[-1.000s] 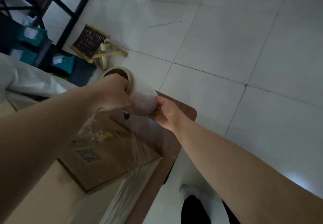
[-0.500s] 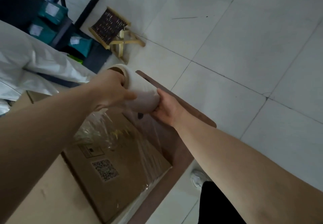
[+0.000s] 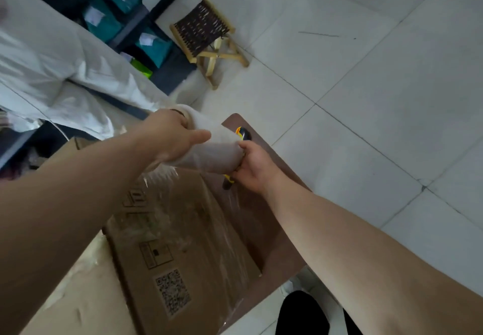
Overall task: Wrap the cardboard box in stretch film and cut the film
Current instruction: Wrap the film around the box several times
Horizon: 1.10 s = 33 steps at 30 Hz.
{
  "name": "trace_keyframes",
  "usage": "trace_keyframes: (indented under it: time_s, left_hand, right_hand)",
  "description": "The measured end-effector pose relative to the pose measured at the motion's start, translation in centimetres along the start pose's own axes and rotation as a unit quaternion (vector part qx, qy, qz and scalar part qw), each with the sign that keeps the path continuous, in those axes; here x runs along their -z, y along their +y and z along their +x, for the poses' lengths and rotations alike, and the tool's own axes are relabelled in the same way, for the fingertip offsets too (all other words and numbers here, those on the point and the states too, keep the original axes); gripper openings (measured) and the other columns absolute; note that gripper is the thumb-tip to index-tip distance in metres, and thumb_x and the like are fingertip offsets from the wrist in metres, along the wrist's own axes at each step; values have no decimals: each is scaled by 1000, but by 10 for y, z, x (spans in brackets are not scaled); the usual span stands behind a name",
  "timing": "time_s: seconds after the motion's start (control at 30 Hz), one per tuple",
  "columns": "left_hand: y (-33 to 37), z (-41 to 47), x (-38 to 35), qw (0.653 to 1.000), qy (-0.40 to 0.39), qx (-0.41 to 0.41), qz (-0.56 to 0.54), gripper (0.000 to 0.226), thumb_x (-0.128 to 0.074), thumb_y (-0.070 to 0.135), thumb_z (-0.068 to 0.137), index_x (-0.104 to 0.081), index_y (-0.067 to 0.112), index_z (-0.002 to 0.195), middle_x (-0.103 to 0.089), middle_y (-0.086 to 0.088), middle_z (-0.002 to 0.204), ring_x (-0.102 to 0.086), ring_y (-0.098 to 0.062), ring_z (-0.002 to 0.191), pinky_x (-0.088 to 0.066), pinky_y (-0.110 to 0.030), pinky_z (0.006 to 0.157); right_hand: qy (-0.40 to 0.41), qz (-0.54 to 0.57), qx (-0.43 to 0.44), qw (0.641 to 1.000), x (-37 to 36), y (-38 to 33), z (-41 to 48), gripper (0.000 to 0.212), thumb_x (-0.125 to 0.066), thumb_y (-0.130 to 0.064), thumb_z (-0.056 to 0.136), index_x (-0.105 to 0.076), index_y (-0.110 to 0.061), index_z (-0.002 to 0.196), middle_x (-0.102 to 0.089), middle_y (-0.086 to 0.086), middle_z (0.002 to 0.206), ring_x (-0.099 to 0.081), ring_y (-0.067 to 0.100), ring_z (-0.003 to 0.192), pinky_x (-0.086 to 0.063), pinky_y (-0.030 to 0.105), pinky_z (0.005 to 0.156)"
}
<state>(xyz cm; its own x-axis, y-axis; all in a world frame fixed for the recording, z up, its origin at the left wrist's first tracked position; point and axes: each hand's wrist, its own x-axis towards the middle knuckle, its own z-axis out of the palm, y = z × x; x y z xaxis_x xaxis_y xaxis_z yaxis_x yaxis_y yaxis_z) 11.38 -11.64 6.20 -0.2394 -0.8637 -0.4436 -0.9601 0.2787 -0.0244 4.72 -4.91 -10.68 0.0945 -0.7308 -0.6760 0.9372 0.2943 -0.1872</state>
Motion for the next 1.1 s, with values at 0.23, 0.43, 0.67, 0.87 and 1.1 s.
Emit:
trace_keyframes:
  time_s: [0.23,0.43,0.67,0.87,1.1]
  left_hand:
    - [-8,6,13,999,-13,-42,14,19,-77,28,76,-70,19,93,-63,-1,84,-58,-19,78,-43,-28,67]
    - [-9,21,21,1000,-13,8,-26,21,-75,32,76,-66,14,80,-55,1,68,-50,-10,60,-32,-24,50]
    - [-30,39,26,998,3,45,-53,40,-68,43,82,-54,11,62,-48,-4,60,-44,-16,54,-30,-28,48]
    - [-52,52,31,999,18,5,-26,16,-77,21,75,-69,9,81,-56,-2,66,-49,-12,58,-33,-23,50]
    - [-60,64,38,993,-18,110,-40,46,-76,46,72,-58,5,78,-46,-2,70,-48,-20,71,-32,-29,58]
  right_hand:
    - [-19,-65,-40,997,-16,-26,14,40,-39,-35,102,-53,-7,128,-63,6,96,-60,17,87,-48,30,86]
    - [-20,-40,-50,998,-32,-32,31,37,-40,-30,102,-54,-4,124,-64,9,99,-62,18,85,-51,27,70]
    - [-22,-68,-66,995,-47,-26,50,47,-41,-25,99,-47,3,136,-57,18,133,-57,25,107,-50,34,85]
    - [-9,-77,-68,995,-69,-23,66,42,-43,-27,100,-47,-3,134,-61,11,116,-60,24,101,-51,34,79]
    - [-22,-86,-79,993,-80,-21,85,45,-45,-21,99,-45,-2,139,-52,18,139,-52,29,125,-46,36,95]
